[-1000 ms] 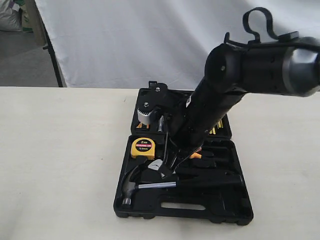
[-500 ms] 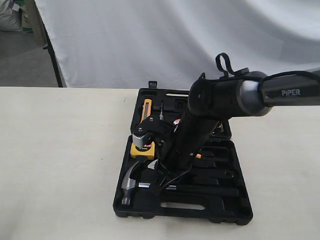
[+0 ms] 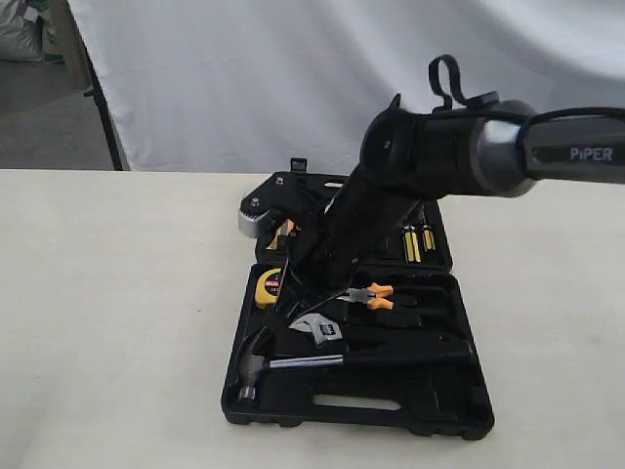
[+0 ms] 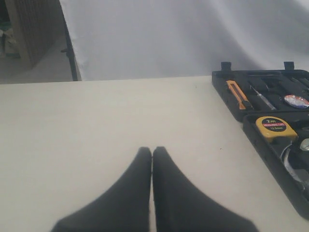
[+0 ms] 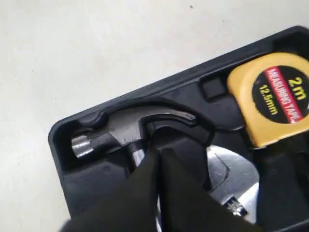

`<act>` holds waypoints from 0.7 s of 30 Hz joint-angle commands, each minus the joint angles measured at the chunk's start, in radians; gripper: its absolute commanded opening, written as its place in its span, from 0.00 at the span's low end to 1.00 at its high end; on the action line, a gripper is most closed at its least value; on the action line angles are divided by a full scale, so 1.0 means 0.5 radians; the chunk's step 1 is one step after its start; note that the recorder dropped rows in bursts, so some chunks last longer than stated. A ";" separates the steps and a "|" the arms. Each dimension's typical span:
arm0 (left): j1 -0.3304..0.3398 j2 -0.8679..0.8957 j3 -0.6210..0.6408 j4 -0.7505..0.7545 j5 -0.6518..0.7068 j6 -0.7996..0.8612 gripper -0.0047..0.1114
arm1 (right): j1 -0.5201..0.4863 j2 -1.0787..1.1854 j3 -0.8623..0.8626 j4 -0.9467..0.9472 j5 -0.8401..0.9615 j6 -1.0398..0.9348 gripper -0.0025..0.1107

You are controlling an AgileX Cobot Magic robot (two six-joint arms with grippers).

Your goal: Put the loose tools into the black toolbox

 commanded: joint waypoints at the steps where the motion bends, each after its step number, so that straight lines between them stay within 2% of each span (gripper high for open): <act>1: -0.009 -0.006 0.006 -0.009 0.002 -0.015 0.05 | 0.041 0.213 0.002 0.012 0.070 -0.026 0.03; 5: -0.009 -0.006 0.006 -0.009 0.002 -0.015 0.05 | 0.037 0.404 0.002 -0.008 0.110 -0.010 0.03; 9: -0.009 -0.006 0.006 -0.009 0.002 -0.015 0.05 | 0.029 0.395 -0.001 -0.099 0.111 0.066 0.03; 21: -0.009 -0.006 0.006 -0.009 0.002 -0.015 0.05 | -0.015 -0.252 -0.001 -0.331 0.168 0.206 0.03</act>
